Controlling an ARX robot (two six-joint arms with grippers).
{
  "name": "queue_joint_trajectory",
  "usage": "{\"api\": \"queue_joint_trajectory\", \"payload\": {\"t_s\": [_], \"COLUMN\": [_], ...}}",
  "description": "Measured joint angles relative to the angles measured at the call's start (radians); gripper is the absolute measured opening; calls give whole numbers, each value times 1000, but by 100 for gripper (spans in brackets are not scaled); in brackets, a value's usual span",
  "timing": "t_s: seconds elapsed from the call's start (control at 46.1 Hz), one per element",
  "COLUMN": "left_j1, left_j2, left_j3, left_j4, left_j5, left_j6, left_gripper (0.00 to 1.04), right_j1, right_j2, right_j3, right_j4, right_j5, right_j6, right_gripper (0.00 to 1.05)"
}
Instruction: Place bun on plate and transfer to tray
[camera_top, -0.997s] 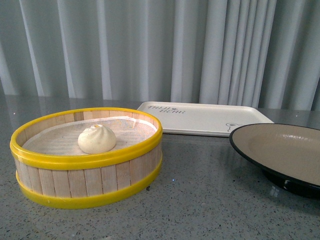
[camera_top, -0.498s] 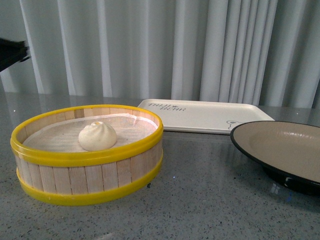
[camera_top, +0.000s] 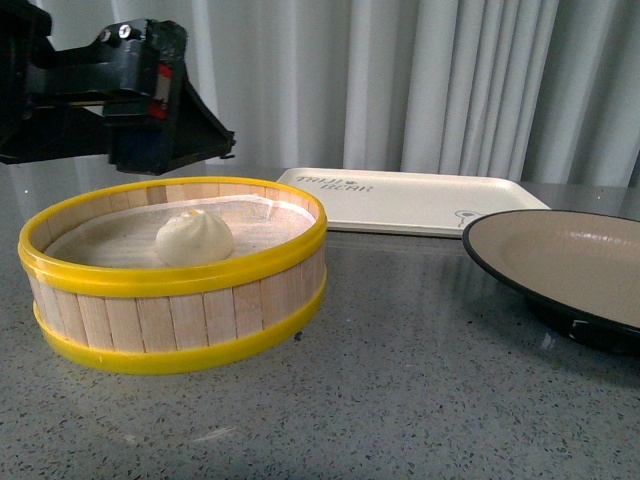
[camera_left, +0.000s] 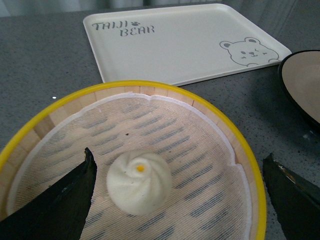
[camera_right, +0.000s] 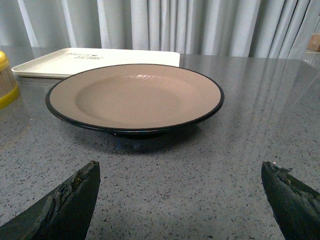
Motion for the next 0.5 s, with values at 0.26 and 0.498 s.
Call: {"api": "queue_joint_trajectory", "payload": {"t_s": [0.26, 0.498], "left_j1": [-35, -56], "left_j2": [103, 159], "left_j3": [117, 147], "left_j4": [-117, -132], "left_j5": [-140, -190], "left_j6": [-53, -60], "left_gripper": [98, 98], "right_j1": [0, 0], "right_j2": [0, 0], "right_j3": [0, 0], "right_j4": [0, 0], "right_j5": [0, 0], "right_j6": [0, 0], "right_gripper": [96, 96]}}
